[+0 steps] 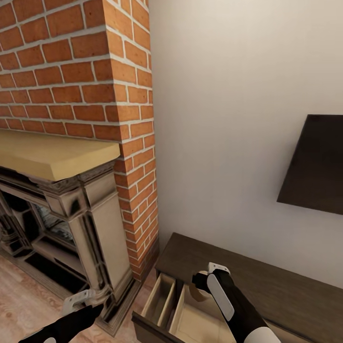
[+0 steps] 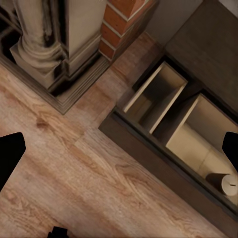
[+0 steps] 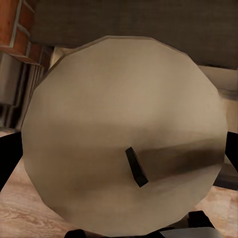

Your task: Place each of the two pumpkins and all three candles from the living room inside a cabinet in the living room (use any cabinet), then make sure every cabinet is closed, and position the cauldron so it is next to a table in the living room.

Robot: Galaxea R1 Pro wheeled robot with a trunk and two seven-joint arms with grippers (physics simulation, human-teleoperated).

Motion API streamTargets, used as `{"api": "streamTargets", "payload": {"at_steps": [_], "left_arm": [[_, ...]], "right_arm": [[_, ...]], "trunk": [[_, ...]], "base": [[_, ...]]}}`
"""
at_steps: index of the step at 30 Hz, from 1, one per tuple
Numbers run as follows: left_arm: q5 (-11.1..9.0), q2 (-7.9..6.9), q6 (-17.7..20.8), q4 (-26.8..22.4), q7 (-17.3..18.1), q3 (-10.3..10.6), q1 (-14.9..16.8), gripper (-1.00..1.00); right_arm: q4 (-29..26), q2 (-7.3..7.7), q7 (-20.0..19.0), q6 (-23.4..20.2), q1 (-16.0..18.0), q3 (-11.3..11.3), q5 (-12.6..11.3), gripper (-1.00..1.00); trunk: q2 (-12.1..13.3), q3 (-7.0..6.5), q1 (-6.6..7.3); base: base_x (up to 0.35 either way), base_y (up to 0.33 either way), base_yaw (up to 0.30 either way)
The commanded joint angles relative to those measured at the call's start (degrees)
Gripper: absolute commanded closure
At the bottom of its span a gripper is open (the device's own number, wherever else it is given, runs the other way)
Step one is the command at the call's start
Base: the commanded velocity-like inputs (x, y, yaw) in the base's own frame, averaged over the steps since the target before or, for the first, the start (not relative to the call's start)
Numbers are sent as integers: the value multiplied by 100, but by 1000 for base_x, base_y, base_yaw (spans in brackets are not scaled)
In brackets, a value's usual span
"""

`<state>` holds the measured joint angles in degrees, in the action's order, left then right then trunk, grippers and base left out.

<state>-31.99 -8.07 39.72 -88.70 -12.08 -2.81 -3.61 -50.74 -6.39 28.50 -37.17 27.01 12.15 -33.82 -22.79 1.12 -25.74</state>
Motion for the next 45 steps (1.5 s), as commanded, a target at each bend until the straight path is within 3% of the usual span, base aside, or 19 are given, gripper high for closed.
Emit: {"api": "streamTargets", "payload": {"at_steps": [1,6,16,45], "left_arm": [[-61,-2,18,-12,-45,0,1,-100],[-63,-2,18,-8,-39,0,1,-100],[-78,-1,18,-12,-34,1,1,-100],[-69,3,18,-11,-46,13,1,-100]], "right_arm": [[-6,3,60,-1,6,15,-67,100],[-6,10,52,-1,6,12,-67,100],[-6,22,-153,-1,-2,2,-63,100],[23,58,-107,-81,-25,-19,-41,100]], "trunk": [[-12,12,-5],[-12,12,-5],[-414,191,-224],[-1577,712,-861]], "base": [[43,5,0],[14,2,0],[1,0,0],[0,0,0]]}}
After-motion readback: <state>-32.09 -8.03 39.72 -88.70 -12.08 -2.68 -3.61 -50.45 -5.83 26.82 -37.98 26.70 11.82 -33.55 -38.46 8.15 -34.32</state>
